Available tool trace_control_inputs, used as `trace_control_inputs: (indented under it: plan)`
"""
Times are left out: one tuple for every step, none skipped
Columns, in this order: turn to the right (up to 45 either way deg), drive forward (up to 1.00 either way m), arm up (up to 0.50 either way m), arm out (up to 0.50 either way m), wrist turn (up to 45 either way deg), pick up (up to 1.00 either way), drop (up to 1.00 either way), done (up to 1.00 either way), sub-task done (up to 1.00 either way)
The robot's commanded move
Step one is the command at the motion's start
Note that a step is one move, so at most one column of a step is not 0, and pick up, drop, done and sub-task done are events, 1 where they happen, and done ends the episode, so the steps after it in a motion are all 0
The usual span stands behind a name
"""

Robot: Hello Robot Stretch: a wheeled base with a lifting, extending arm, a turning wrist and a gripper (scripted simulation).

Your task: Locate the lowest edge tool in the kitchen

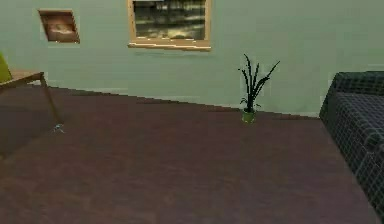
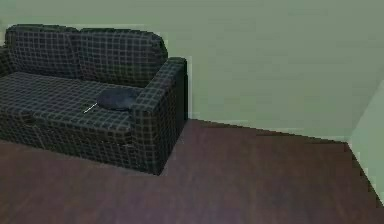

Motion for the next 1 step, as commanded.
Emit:
trace_control_inputs:
  plan:
    - [-45.0, 0.00, 0.00, 0.00, 0.0, 0.00, 0.00, 0.00, 0.00]
